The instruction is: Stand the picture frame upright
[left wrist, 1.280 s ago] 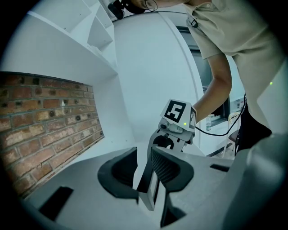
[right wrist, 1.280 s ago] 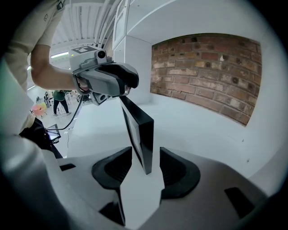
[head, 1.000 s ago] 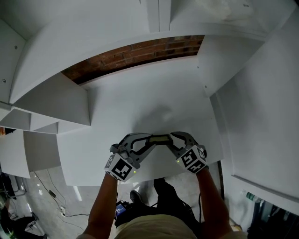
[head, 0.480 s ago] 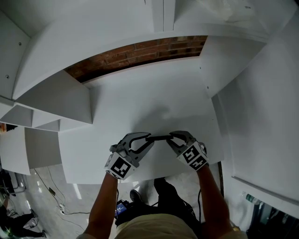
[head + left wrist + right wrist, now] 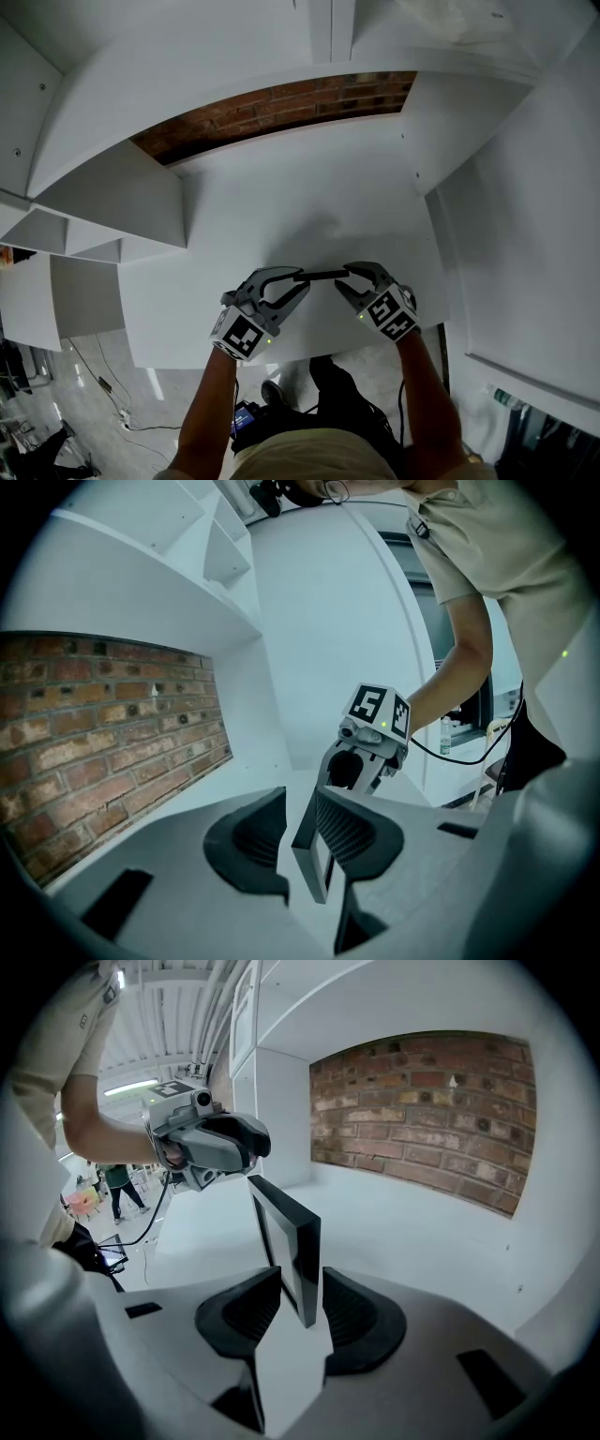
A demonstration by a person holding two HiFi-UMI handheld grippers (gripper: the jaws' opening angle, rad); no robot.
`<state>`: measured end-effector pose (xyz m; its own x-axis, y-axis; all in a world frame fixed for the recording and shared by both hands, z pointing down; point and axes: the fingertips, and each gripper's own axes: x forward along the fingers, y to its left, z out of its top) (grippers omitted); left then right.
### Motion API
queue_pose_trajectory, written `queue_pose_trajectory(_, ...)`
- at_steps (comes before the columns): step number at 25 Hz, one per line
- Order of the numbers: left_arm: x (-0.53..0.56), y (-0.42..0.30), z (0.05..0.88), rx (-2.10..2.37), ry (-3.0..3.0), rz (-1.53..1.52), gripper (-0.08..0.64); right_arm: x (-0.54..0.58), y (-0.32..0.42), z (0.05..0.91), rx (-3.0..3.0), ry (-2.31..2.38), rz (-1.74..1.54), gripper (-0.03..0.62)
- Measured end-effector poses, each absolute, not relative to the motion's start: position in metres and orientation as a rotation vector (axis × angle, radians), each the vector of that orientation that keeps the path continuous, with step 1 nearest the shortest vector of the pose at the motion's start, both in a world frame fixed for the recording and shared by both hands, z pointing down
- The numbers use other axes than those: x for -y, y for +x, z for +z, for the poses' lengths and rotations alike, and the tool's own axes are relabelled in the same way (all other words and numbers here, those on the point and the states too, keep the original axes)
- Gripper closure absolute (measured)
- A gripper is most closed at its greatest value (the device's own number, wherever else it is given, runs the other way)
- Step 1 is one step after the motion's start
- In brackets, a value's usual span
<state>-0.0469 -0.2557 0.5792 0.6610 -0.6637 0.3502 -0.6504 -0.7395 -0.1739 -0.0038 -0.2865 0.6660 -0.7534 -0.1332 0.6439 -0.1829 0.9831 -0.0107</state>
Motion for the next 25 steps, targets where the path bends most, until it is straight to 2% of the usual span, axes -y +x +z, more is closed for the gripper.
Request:
queue_pose_trajectory(5, 0.248, -0.055, 0.565, -1.146, -2.800, -0.561, 0.482, 0.286, 0.010, 0.659, 2.424, 0.308, 0.115, 0.431)
queue_pose_trajectory(10, 0.225, -0.075, 0.527, -1.246, -2.732, -0.566, 0.482, 0.266, 0.032, 0.620, 2.458, 0.518, 0.149, 0.434)
queue_pose_trajectory(11, 0.216, -0.080, 0.520, -1.293, -2.743, -0.546, 0.486, 0.256, 0.034, 0.607, 2.476, 0.549, 0.151, 0.453)
queue_pose_trajectory(13, 0.193, -0.089, 0.505, -1.394, -2.791, -0.474, 0.506, 0.229, 0.035, 0.577, 2.524, 0.590, 0.150, 0.561)
queue_pose_trajectory(14, 0.179, -0.094, 0.497, -1.432, -2.812, -0.448, 0.524, 0.213, 0.034, 0.561, 2.548, 0.602, 0.145, 0.580)
queue_pose_trajectory(16, 0.148, -0.102, 0.484, -1.490, -2.861, -0.438, 0.551, 0.179, 0.030, 0.530, 2.578, 0.621, 0.115, 0.588)
queue_pose_trajectory(25, -0.022, -0.133, 0.413, -1.435, -2.882, -0.420, 0.554, 0.007, 0.002, 0.424, 2.606, 0.700, 0.019, 0.589)
